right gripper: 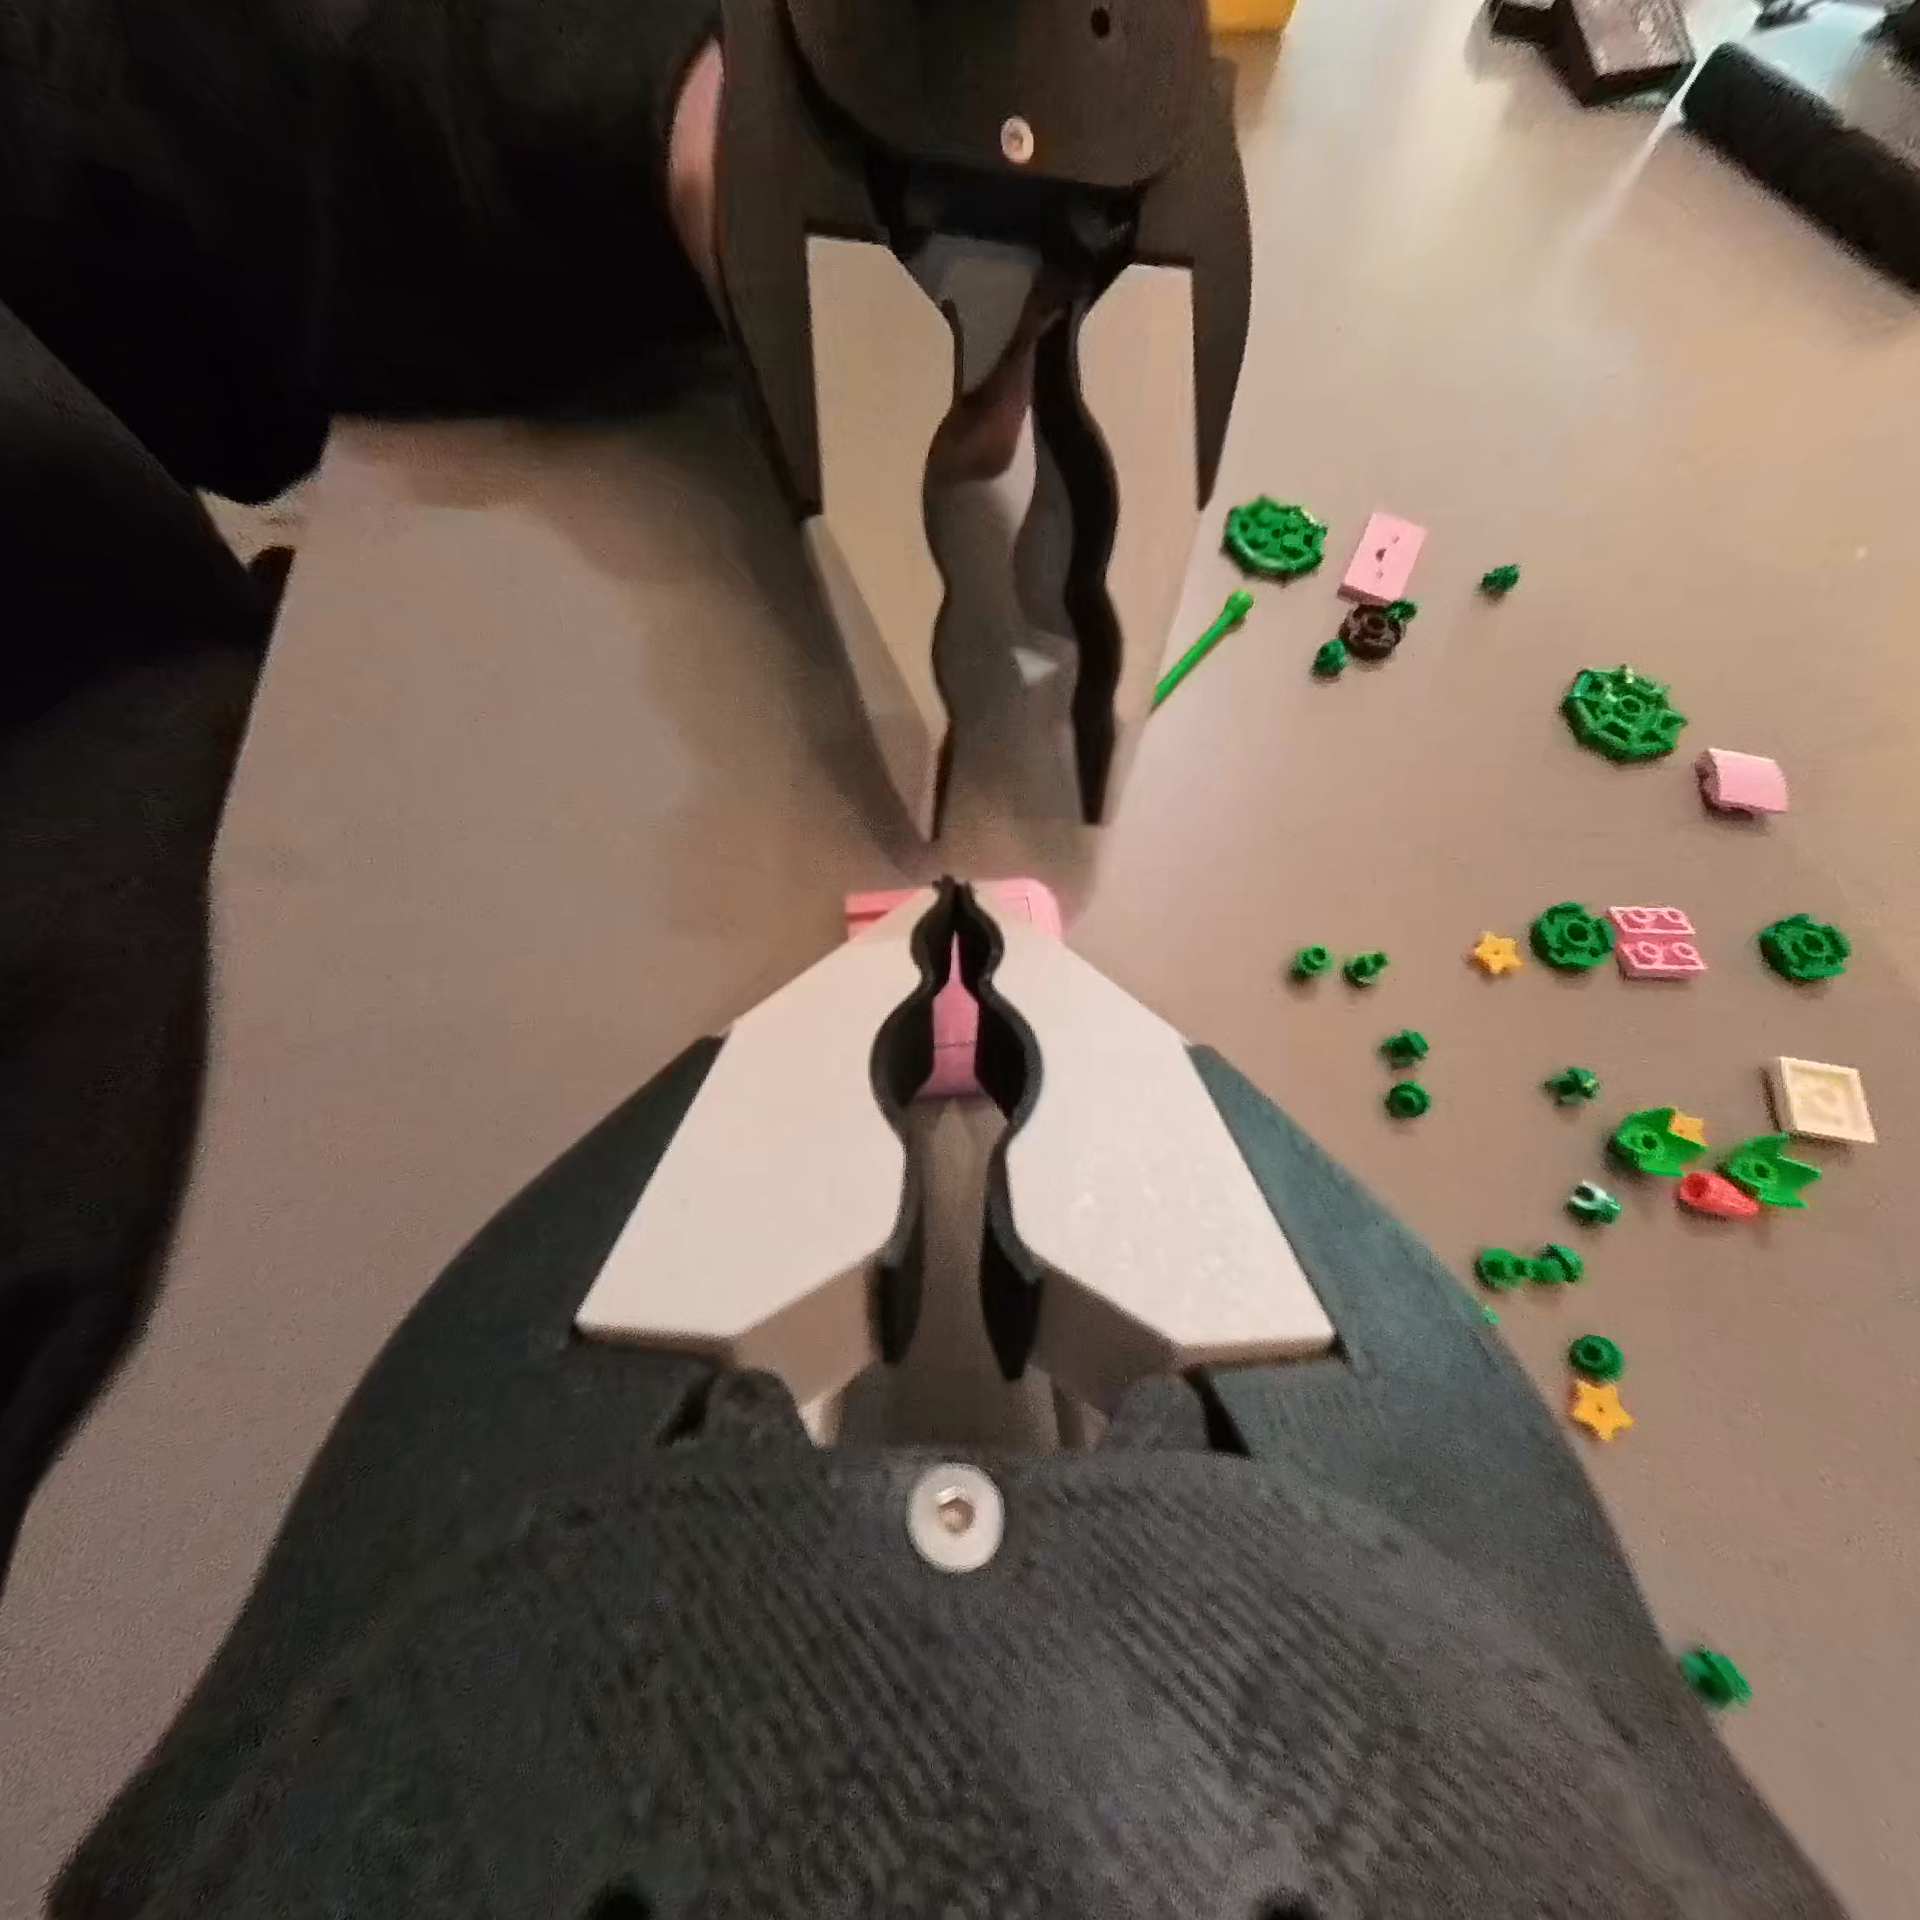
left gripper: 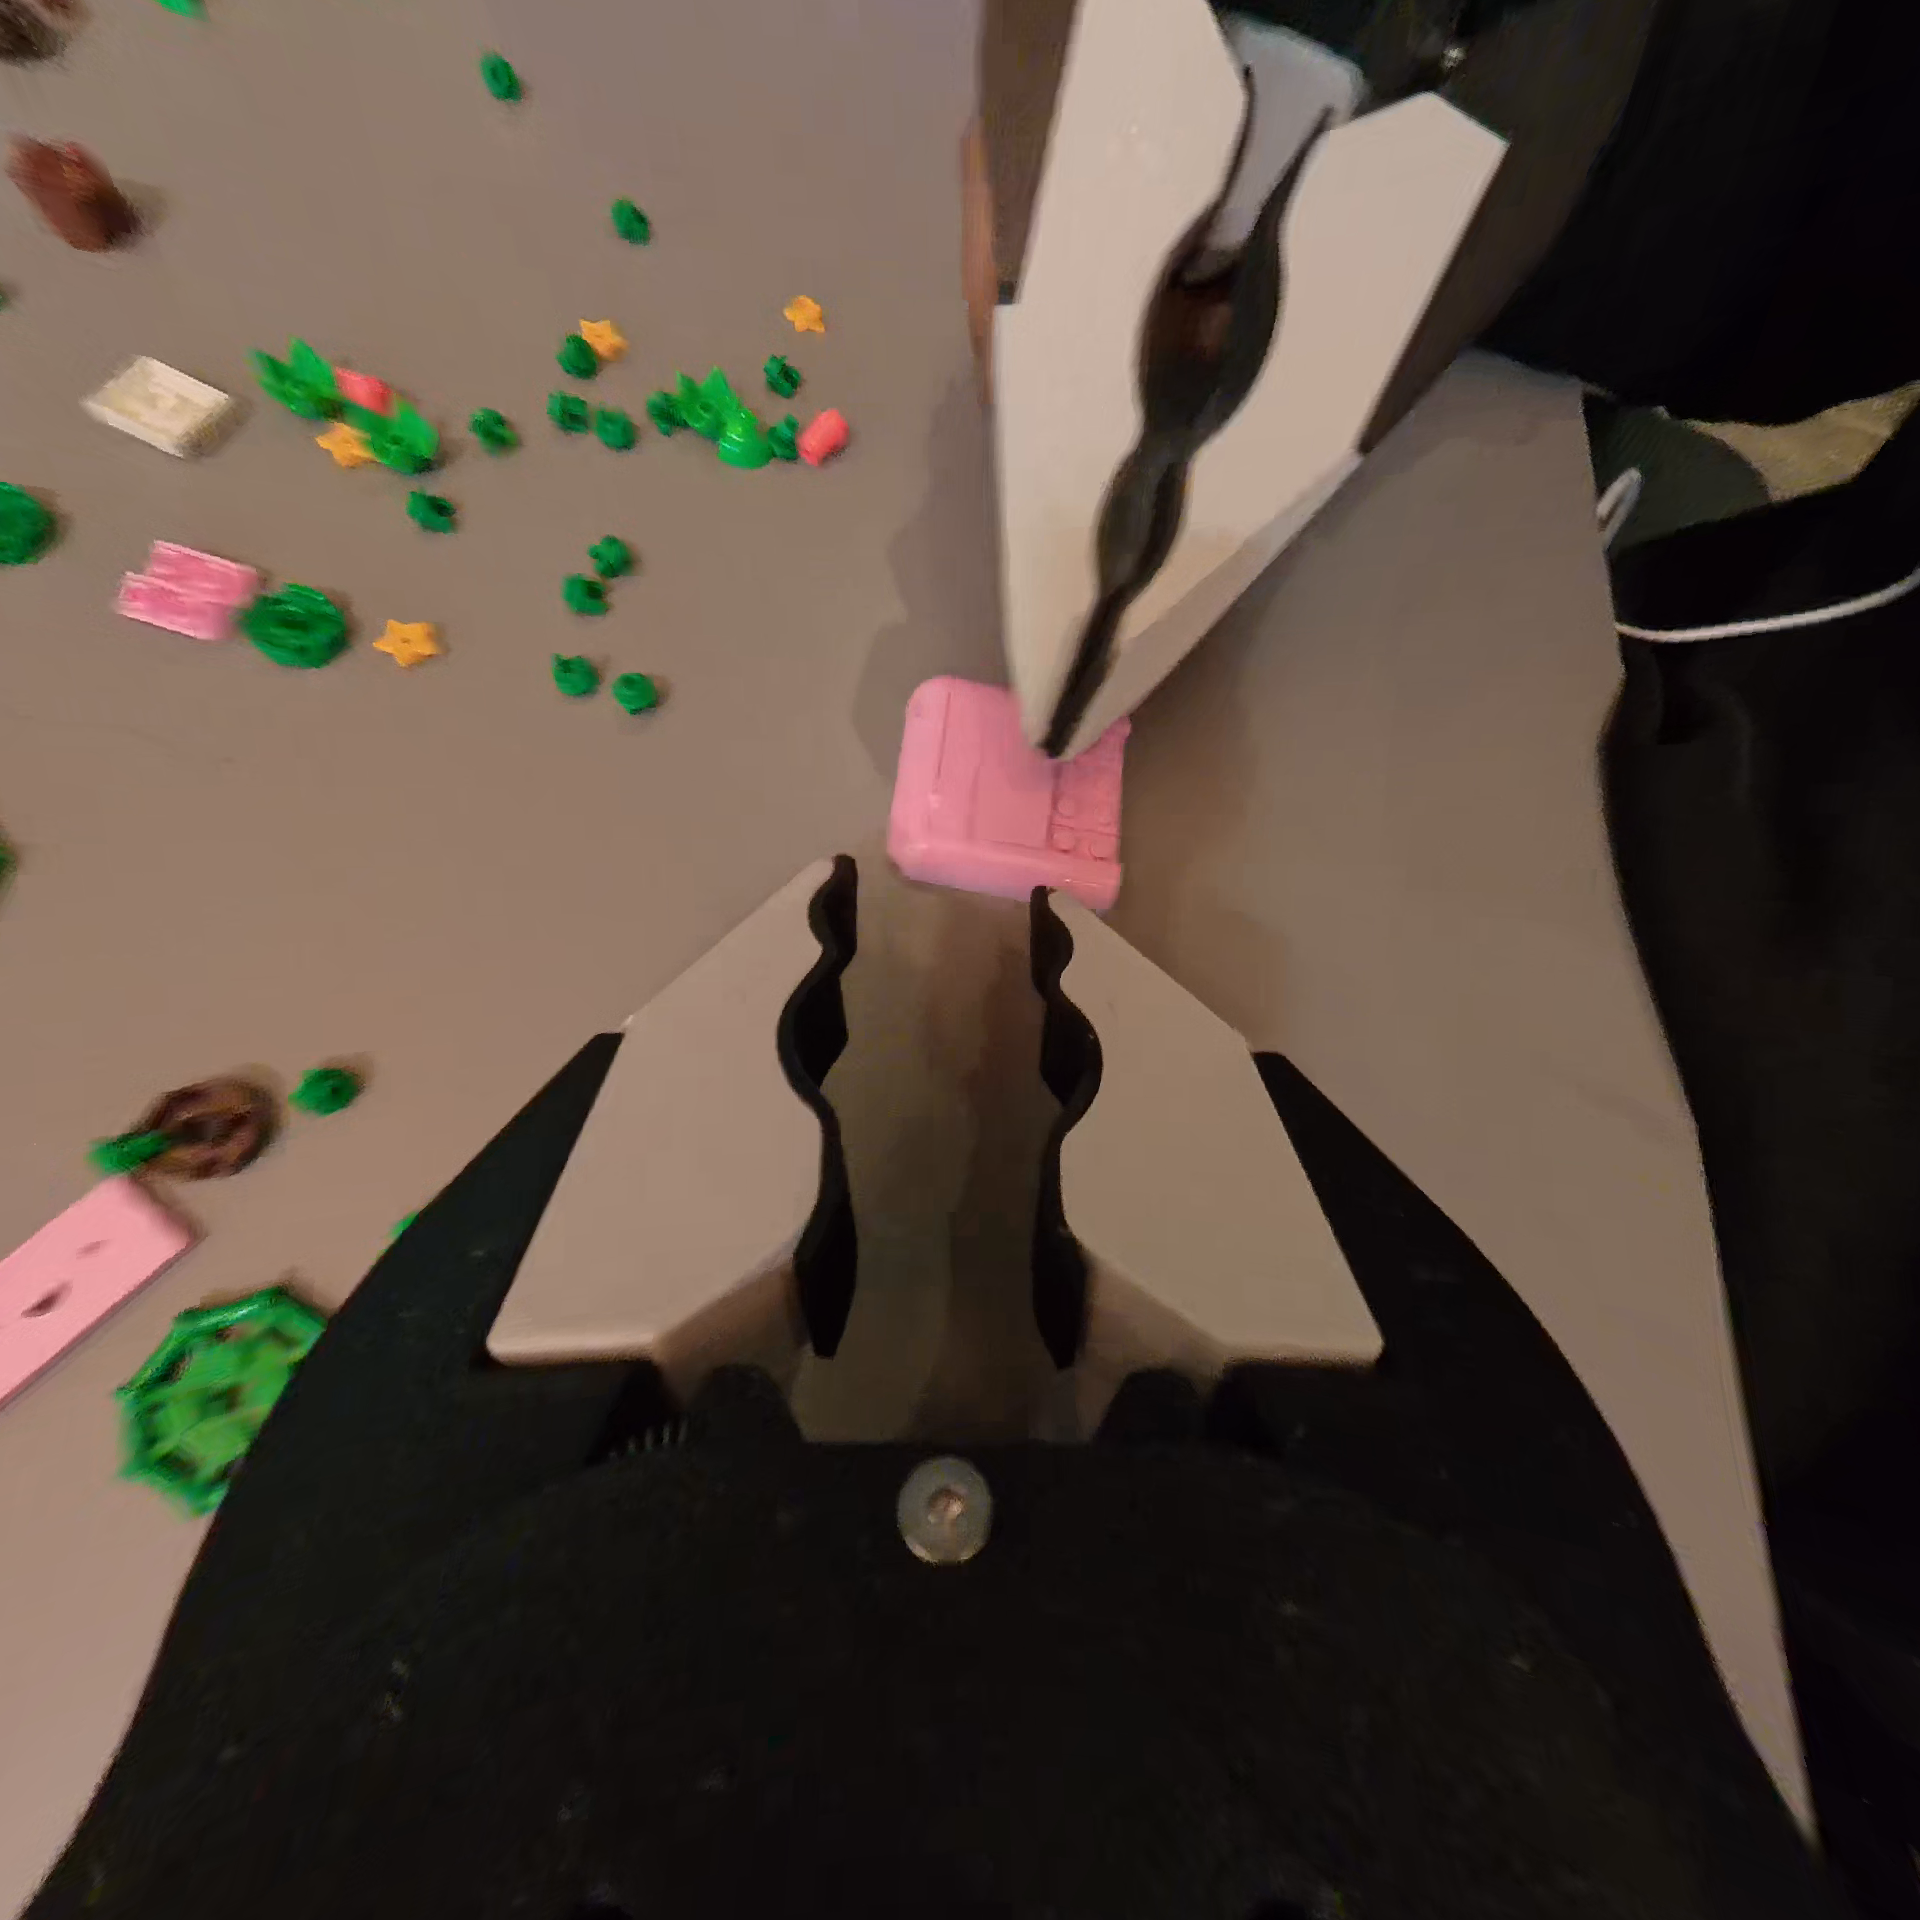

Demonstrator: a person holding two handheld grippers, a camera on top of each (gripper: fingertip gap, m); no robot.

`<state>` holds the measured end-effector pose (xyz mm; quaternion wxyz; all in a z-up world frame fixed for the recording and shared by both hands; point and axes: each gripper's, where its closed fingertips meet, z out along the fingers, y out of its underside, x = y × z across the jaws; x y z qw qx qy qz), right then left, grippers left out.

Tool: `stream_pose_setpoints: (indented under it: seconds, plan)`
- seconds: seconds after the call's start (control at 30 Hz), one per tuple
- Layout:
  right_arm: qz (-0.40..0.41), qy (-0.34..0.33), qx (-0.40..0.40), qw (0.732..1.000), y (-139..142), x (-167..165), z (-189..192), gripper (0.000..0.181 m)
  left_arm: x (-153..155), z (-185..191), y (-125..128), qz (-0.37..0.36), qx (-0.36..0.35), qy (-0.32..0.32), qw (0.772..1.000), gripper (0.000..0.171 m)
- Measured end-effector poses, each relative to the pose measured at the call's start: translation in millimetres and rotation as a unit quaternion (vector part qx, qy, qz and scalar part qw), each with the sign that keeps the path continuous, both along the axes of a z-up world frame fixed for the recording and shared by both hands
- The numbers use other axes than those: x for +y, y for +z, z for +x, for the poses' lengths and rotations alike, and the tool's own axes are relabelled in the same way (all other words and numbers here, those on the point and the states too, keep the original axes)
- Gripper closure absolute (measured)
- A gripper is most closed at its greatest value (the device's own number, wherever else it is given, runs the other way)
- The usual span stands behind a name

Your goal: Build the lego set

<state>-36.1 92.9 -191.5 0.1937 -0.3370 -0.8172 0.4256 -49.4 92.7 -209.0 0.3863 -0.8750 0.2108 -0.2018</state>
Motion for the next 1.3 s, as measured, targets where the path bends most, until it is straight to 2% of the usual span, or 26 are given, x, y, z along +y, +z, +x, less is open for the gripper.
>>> stream_pose_setpoints:
  seconds: [0.03, 0.1, 0.23, 0.33, 0.43, 0.67, 0.83, 0.93, 1.3]
  plan:
    - [-0.004, 0.0, -0.005, 1.0, 0.0, 0.1, 0.6, 0.181, 3.0, -10.3, 4.4, 0.02, 0.006, 0.02, 1.0, 0.142]
    - [0.028, -0.004, -0.043, 0.999, -18.4, 5.4, 3.3, 0.181, 9.3, -40.0, 11.8, 0.053, 0.026, 0.079, 0.995, 0.141]
    - [-0.014, -0.002, -0.007, 1.0, 2.7, -0.3, 1.1, 0.181, 12.8, -110.3, 19.0, 0.076, 0.069, 0.228, 0.968, 0.142]
    - [-0.017, -0.024, 0.03, 0.999, 16.1, 6.1, -5.0, 0.181, 11.2, -143.6, 17.2, 0.069, 0.084, 0.312, 0.944, 0.138]
    - [-0.018, -0.035, 0.038, 0.998, 20.8, 8.4, -6.9, 0.181, 6.8, -163.6, -0.9, 0.012, 0.09, 0.375, 0.923, 0.125]
    - [0.011, -0.052, 0.064, 0.997, 25.3, 13.4, -9.8, 0.181, 9.4, -157.5, -12.5, -0.026, 0.095, 0.377, 0.921, 0.12]
    - [0.01, -0.058, 0.062, 0.996, 22.2, 14.7, -11.8, 0.181, 10.9, -150.8, -14.5, -0.03, 0.099, 0.363, 0.926, 0.129]
    - [0.014, -0.056, 0.059, 0.997, 18.2, 12.7, -12.4, 0.181, 10.7, -148.7, -13.8, -0.028, 0.099, 0.358, 0.928, 0.141]
    - [0.025, -0.051, 0.073, 0.996, 19.0, 7.7, -11.8, 0.181, 9.8, -148.2, -13.5, -0.027, 0.095, 0.358, 0.928, 0.141]
